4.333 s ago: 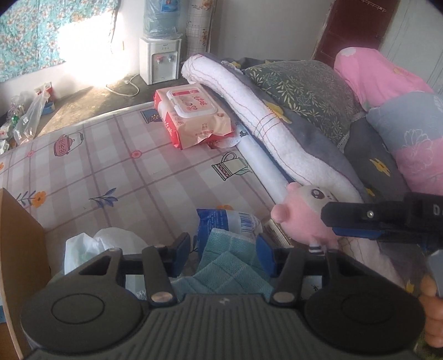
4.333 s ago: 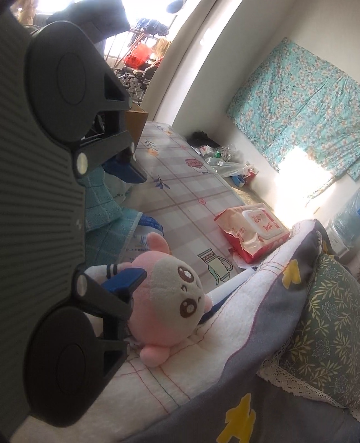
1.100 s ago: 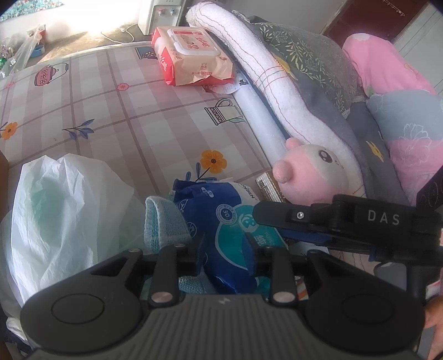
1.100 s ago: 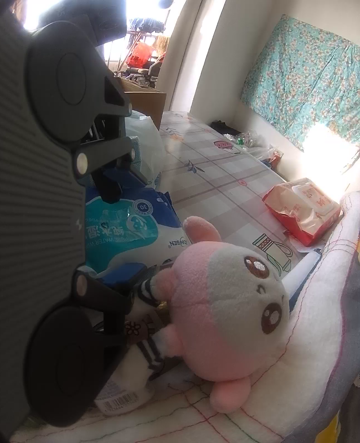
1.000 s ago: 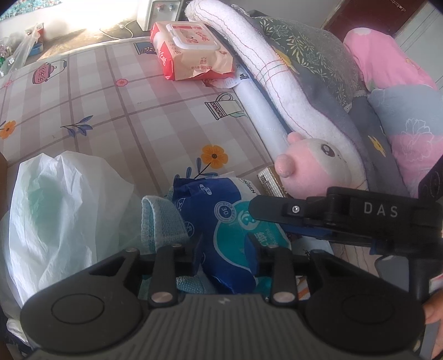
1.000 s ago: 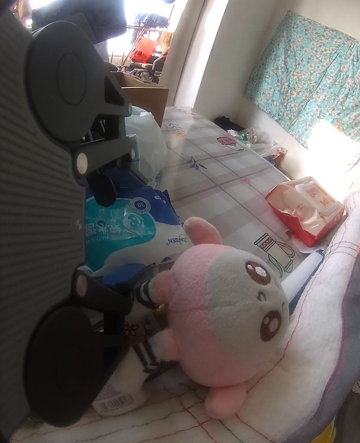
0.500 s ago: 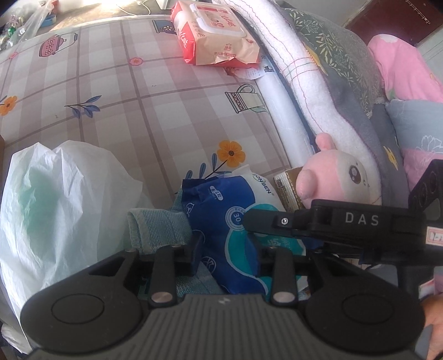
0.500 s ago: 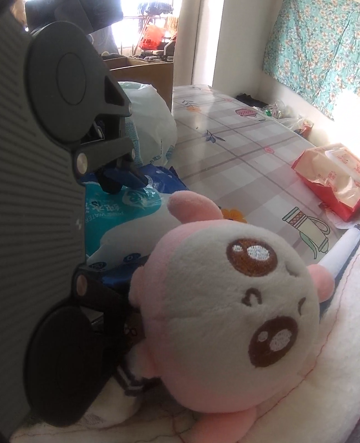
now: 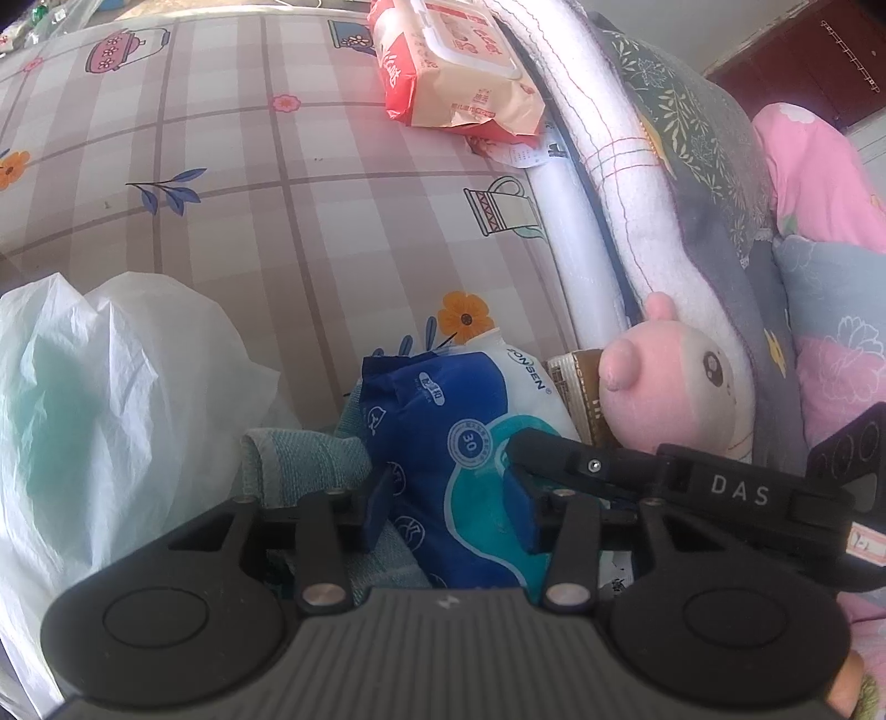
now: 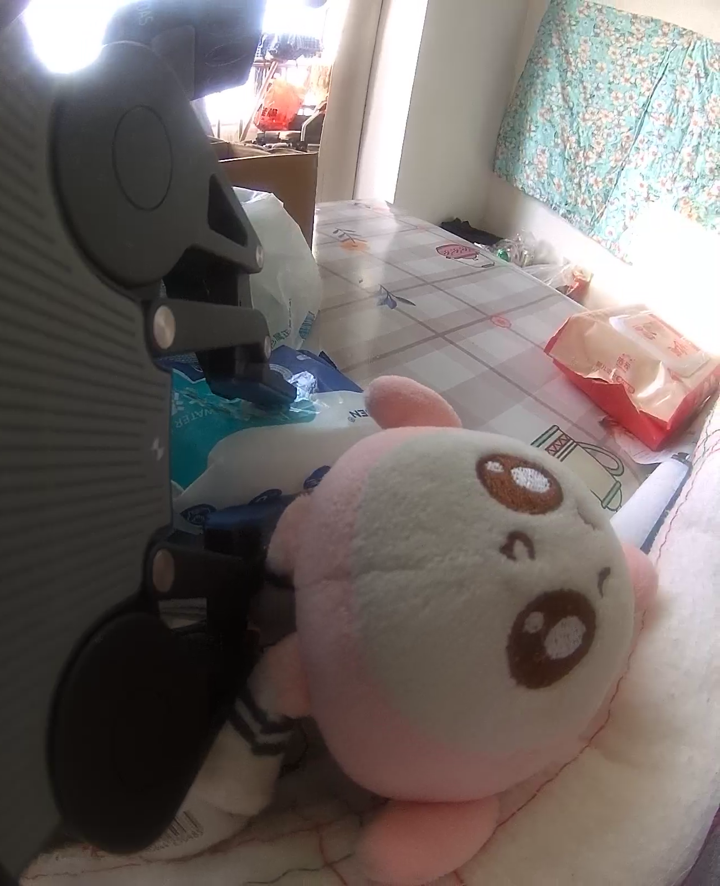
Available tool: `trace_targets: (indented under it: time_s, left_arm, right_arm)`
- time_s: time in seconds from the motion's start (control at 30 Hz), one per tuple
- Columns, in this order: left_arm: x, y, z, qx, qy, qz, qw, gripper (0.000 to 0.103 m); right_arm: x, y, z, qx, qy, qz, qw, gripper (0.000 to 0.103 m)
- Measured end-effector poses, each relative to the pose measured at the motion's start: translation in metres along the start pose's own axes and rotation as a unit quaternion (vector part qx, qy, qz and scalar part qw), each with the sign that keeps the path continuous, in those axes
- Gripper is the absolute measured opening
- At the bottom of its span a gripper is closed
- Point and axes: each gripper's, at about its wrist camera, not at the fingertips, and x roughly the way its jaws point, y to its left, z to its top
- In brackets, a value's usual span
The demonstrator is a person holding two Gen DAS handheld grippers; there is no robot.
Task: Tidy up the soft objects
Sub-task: 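Pull the blue wet-wipe pack out from under the pink plush toy, then carry the blue wet-wipe pack into the cardboard box and release it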
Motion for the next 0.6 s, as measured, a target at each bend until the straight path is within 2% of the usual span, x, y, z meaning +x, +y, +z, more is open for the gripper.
trace_targets:
  time_s: [0.27,0.4,0.6]
  left_arm:
    - [0.003,-0.009,0.001,0.0,-0.004,0.007,1.0,0.063]
    - [0.012,-0.014,0.001,0.005,0.0,0.021,0.9998,0.066]
    - [0.009,-0.013,0.001,-0.003,-0.008,0.009,0.9999,0.063]
  right_arm:
    - [-0.003,-0.018,0.003,0.035,-0.004,0.025,0.999,0.032]
    - [-0.002,-0.029,0.004,0.062,-0.001,0.043,0.997,0.032]
    - [0.0,-0.038,0.006,0.088,0.001,0.071,0.994,0.03]
